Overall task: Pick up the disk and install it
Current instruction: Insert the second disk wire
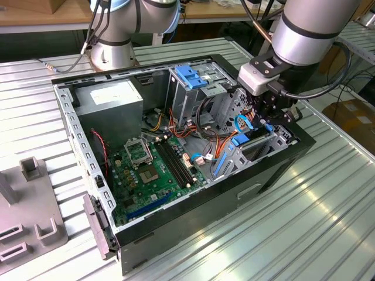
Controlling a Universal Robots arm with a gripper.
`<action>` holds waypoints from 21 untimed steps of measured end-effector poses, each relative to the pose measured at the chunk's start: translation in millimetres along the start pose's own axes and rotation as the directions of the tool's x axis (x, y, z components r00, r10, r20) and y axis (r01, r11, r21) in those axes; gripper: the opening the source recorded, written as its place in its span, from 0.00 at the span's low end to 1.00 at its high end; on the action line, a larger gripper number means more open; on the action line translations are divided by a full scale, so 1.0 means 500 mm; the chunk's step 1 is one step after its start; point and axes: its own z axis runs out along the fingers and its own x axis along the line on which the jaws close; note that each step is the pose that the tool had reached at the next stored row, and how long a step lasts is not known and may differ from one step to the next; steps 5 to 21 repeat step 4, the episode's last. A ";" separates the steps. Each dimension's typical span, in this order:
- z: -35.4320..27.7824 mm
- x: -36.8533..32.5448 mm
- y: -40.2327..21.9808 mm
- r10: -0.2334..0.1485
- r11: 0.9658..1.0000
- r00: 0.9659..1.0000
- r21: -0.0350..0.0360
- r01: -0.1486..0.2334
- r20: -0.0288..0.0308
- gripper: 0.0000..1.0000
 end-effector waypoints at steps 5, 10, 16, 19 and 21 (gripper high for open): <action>0.000 0.000 0.000 0.000 1.000 1.000 0.000 0.000 0.000 0.10; 0.000 0.000 0.000 0.000 1.000 1.000 0.000 0.000 0.000 0.10; 0.000 0.000 0.000 0.000 1.000 1.000 0.000 0.000 0.000 0.10; 0.000 0.000 0.000 0.000 1.000 1.000 0.000 0.000 0.000 0.10; 0.000 0.000 0.000 0.000 1.000 1.000 0.000 0.000 0.000 0.10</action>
